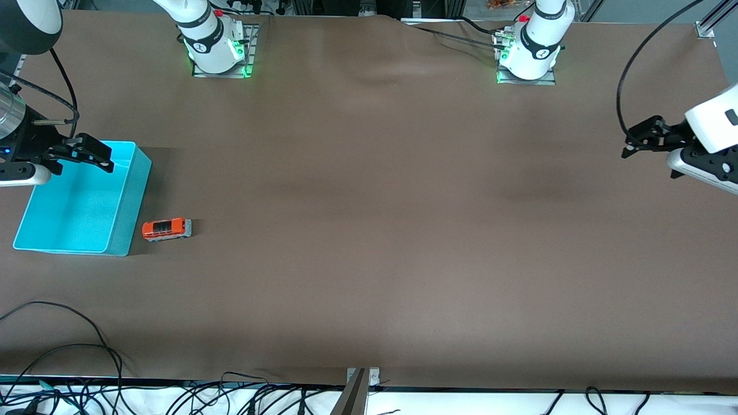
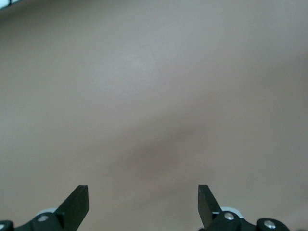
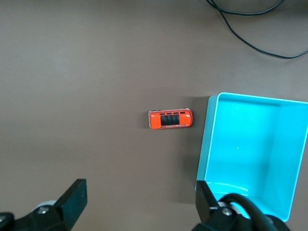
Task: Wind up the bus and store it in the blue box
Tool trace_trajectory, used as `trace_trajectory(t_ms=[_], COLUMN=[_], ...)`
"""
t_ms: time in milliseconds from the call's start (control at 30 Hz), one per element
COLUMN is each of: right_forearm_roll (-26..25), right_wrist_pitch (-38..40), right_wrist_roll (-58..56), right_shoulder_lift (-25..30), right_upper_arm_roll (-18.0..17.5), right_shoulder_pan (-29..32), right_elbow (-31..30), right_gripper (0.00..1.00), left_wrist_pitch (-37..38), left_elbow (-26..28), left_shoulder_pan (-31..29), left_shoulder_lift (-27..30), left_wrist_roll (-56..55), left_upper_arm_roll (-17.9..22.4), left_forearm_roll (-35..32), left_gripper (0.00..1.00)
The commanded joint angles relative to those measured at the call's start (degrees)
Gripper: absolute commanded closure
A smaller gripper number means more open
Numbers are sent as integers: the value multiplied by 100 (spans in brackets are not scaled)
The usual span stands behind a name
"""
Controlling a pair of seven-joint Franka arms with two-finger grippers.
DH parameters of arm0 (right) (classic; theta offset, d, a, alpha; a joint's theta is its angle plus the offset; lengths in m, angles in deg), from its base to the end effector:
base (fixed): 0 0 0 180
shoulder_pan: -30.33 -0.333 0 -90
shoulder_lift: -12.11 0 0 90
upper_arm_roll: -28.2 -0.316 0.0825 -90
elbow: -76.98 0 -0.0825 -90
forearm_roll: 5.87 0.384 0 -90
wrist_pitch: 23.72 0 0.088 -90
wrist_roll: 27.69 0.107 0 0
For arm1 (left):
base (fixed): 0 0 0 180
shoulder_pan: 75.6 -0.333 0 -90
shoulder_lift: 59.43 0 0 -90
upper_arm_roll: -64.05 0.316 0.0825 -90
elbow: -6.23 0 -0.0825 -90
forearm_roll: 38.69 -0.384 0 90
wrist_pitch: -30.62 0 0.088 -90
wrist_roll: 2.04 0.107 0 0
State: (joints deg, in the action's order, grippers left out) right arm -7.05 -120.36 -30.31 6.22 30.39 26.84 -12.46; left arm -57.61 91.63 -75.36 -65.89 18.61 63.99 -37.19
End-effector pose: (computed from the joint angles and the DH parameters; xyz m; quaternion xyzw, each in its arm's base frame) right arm 0.5948 0.0126 0.5804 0.9992 0.0354 0.0113 0.0123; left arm 0.5850 -0.0059 0.5954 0.9828 -0.1817 -0.0288 0.0185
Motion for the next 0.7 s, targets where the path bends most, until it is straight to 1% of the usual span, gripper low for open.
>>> trace_trajectory(t_ms=[0, 67, 200, 334, 501, 667], right_forearm_roll=[-6, -5, -5, -5, -5, 3], right_wrist_pitch=[129, 129, 129, 85, 94, -38], right_wrist_roll=[16, 25, 95, 104, 96, 87], right_shoulder_lift=[-53, -61, -79, -88, -105, 0], right_upper_arm_roll=[1, 1, -7, -16, -25, -25], right_shoulder_pan=[7, 7, -2, -2, -2, -2], right_elbow=[102, 93, 93, 15, -12, -249], right_gripper=[0, 0, 0, 0, 0, 0], left_wrist_pitch=[-730, -845, -846, -767, -442, -406], left_elbow=[1205, 1373, 1497, 1488, 1426, 1426], left_shoulder_pan=[459, 450, 450, 407, 354, 328], left_shoulder_lift=[882, 988, 1112, 1147, 1147, 1147], left_wrist_roll=[-790, -808, -843, -1018, -1440, -1476], left_upper_arm_roll=[341, 349, 349, 306, 165, 156], left_forearm_roll=[114, 123, 132, 141, 141, 141], left_gripper=[0, 0, 0, 0, 0, 0])
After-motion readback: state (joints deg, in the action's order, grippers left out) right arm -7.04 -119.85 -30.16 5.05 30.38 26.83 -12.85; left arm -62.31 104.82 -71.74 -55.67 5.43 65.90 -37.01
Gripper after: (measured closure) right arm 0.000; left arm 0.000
